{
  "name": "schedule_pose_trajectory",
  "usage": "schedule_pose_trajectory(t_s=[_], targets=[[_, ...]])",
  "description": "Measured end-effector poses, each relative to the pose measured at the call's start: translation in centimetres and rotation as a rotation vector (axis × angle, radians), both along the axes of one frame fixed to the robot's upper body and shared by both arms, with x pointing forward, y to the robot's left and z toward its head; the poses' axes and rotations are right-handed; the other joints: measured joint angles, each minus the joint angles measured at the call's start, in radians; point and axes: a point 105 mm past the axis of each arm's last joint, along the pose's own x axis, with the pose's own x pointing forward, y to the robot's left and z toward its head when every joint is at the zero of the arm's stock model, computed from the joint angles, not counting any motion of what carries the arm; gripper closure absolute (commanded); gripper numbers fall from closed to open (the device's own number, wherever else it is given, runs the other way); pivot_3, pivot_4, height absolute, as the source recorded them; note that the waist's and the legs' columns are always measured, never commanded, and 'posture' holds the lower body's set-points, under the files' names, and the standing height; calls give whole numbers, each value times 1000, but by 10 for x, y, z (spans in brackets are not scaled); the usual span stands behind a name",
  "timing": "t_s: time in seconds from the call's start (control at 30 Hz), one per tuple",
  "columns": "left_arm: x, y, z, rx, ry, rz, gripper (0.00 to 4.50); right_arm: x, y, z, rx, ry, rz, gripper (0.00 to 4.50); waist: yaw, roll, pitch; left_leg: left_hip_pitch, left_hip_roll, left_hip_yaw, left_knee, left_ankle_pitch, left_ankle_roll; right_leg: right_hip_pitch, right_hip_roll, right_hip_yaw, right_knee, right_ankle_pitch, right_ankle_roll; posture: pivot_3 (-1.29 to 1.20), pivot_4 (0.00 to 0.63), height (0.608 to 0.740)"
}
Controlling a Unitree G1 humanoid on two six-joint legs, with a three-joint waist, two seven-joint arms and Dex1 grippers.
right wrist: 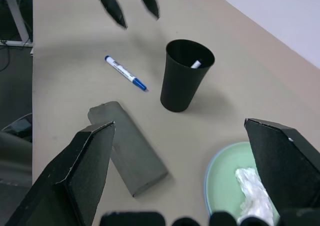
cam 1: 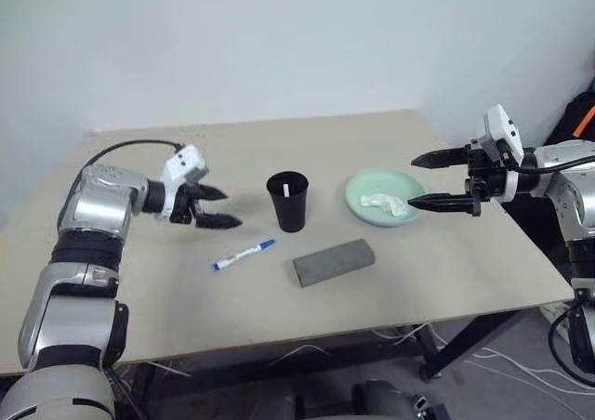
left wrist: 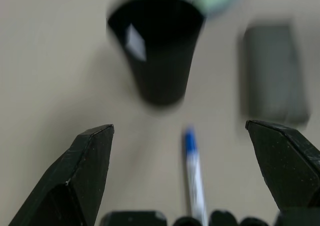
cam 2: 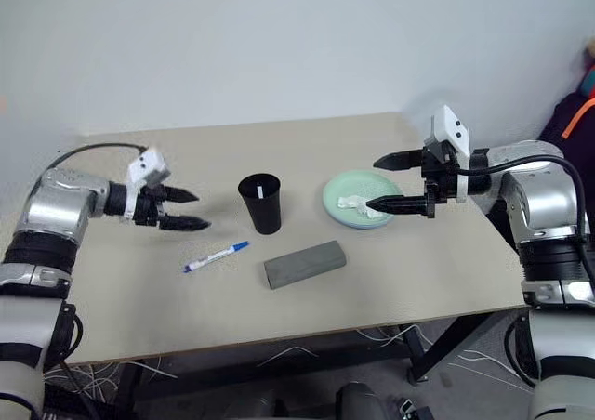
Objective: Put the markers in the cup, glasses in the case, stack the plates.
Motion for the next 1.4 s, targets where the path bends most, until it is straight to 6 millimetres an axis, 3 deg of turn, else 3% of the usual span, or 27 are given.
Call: schedule_pose_trajectory(t_s=[0.1, 0.37, 0.57, 0.67, 1.03, 1.27, 1.4], targets=[[0, -1, -16, 74, 23, -16, 18, 1, 2, -1, 0, -3, 6, 0, 2, 0, 0, -1, 1, 1, 1, 0, 0, -1, 0, 0, 0, 0, 0, 0, 0, 727], [-10, -32, -63, 154, 132, -136, 18, 2, 6, -1, -6, -2, 14, 0, 5, 0, 0, -5, 1, 3, -2, 0, 0, -7, 1, 1, 1, 0, 0, 0, 0, 727], [-11, -31, -75, 209, 153, -160, 18, 1, 6, -1, -7, -1, 14, 0, 6, 0, 0, -6, 1, 3, 0, 0, 0, -6, 1, 1, 2, 0, 0, 0, 0, 727], [-8, -32, -75, 230, 152, -168, 599, 0, 7, 0, -9, -4, 18, 0, 8, 0, 0, -6, 1, 3, 1, 0, 0, -6, 1, 1, 1, 0, 0, 0, 0, 727], [-2, -38, -75, 252, 140, -196, 4347, -2, 9, -2, -13, 2, 17, 0, 8, 0, 0, -5, 1, 3, 1, 0, 0, -6, 1, 1, 2, 0, 0, 0, 0, 727], [-5, -48, -69, 192, 142, -243, 4417, -3, 11, 0, -16, -4, 24, 0, 10, 0, 0, -6, 1, 2, 1, 0, 0, -6, 1, 0, 2, 0, 0, 0, 0, 727], [-14, -78, -27, -42, 125, -382, 4417, -3, 11, 0, -16, -4, 25, 0, 8, 0, 0, -12, 1, 2, 2, 0, 0, -11, 1, 0, 1, 0, 0, 0, 0, 727]])
